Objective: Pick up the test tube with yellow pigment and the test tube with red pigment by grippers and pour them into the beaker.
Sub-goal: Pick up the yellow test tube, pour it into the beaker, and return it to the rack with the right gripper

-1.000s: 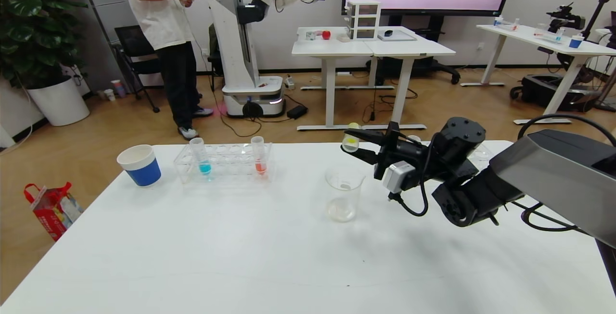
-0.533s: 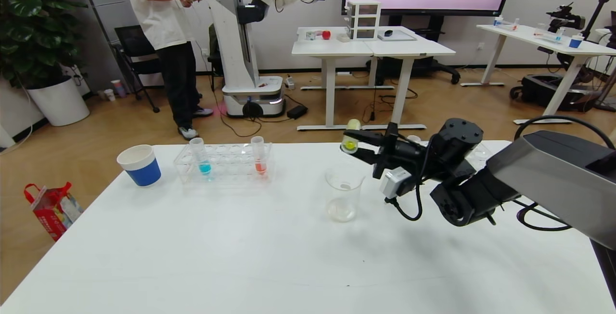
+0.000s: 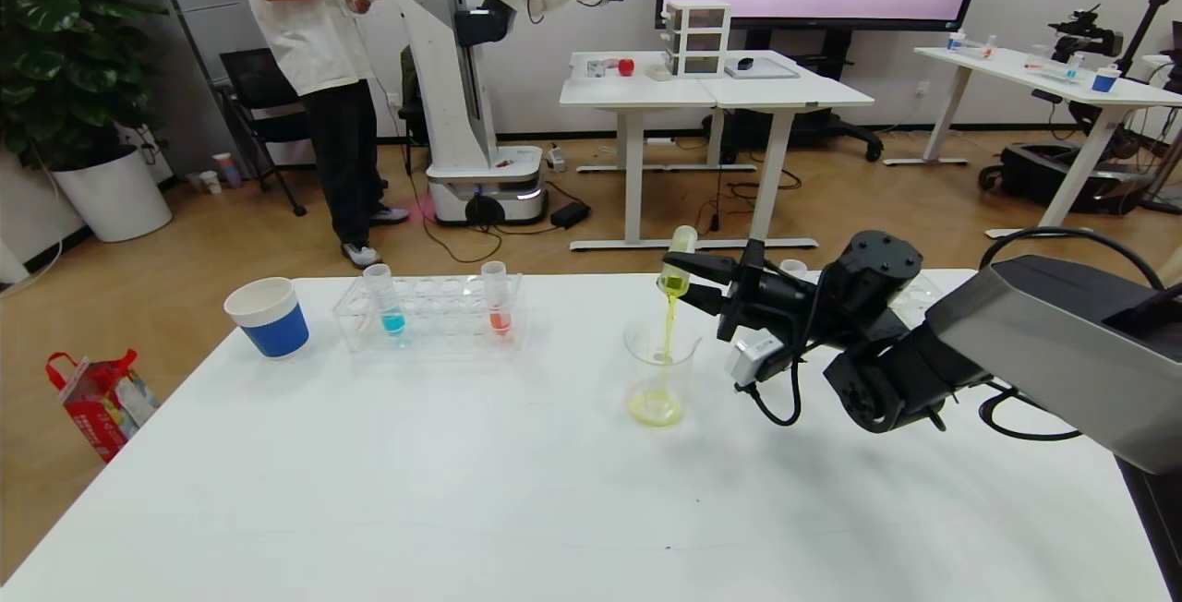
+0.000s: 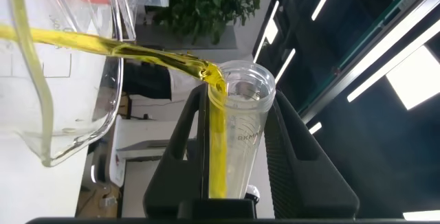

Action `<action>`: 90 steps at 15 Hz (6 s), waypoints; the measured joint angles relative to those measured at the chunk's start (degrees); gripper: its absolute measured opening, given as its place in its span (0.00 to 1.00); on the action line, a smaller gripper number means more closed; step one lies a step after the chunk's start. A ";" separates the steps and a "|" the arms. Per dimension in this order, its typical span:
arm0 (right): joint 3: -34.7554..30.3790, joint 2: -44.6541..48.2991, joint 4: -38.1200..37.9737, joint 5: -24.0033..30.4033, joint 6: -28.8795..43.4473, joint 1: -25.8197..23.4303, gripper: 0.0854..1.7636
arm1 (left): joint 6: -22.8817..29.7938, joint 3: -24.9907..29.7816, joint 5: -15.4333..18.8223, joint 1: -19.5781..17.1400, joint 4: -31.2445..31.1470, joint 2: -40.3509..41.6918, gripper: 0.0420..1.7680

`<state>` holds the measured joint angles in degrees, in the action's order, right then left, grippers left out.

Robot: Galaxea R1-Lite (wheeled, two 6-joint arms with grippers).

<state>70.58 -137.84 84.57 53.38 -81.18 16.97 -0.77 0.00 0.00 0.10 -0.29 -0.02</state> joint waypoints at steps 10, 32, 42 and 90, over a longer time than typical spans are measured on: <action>2.73 -0.63 -0.11 3.83 -8.13 0.55 0.24 | 0.00 0.00 0.00 0.00 0.00 0.00 0.98; -12.68 17.82 -1.29 -51.46 66.52 4.33 0.24 | -0.02 0.00 0.02 0.00 0.00 0.00 0.98; -14.25 36.63 -35.91 -56.41 79.31 -0.49 0.24 | -0.02 0.00 0.00 0.00 0.00 0.00 0.98; -8.79 15.98 -27.23 -45.20 80.02 -34.52 0.98 | 0.00 0.00 0.02 0.00 -0.01 0.00 0.98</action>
<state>61.79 -121.86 57.33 8.18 -1.16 -17.55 -0.77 0.00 0.02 0.10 -0.30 -0.02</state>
